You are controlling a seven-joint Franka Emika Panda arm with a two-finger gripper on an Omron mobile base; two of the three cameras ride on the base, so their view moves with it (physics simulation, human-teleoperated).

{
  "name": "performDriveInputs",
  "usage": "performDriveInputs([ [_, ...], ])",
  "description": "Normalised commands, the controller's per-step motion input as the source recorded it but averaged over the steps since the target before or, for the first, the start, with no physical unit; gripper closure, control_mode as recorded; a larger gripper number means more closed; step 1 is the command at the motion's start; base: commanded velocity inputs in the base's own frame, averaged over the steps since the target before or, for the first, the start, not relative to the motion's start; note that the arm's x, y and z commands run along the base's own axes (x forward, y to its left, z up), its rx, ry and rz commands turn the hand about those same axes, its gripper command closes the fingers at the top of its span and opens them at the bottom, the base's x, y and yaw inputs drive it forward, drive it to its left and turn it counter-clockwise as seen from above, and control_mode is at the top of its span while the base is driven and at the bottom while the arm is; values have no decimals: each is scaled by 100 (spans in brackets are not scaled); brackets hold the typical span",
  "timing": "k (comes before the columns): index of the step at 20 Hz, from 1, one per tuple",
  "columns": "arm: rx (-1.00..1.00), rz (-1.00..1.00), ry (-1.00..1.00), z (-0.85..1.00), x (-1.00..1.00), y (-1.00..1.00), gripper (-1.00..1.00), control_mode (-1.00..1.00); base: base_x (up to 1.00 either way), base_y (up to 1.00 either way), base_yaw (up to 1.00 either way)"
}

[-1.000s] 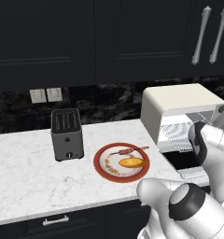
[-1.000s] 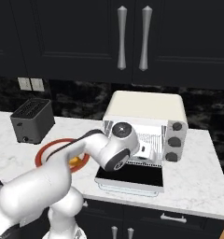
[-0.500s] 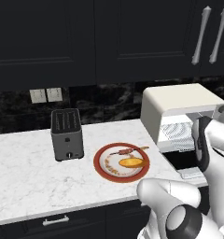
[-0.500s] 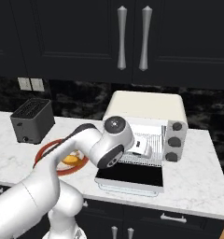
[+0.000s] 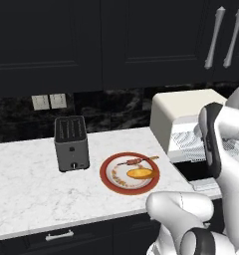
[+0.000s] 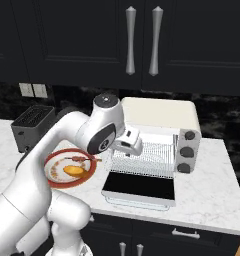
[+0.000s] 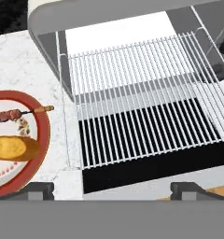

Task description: Pick up the kebab skewer and baguette bread, and place them inside the toaster oven. Close the toaster oven door and start by setting the timer.

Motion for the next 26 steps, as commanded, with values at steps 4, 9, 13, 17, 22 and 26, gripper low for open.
performDriveInputs([
  [4,0,9,8,0,-24,100,-100,-100,0,0,0],
  [9,0,16,7,-7,-6,100,-100,-100,0,0,0],
  [13,-2,17,9,-6,0,91,-100,-100,0,0,0],
  [17,-4,12,6,-13,0,68,-100,-100,0,0,0],
  [22,-1,28,5,-21,34,52,-100,-100,0,0,0],
  [26,0,48,6,-26,37,35,-100,-100,0,0,0],
])
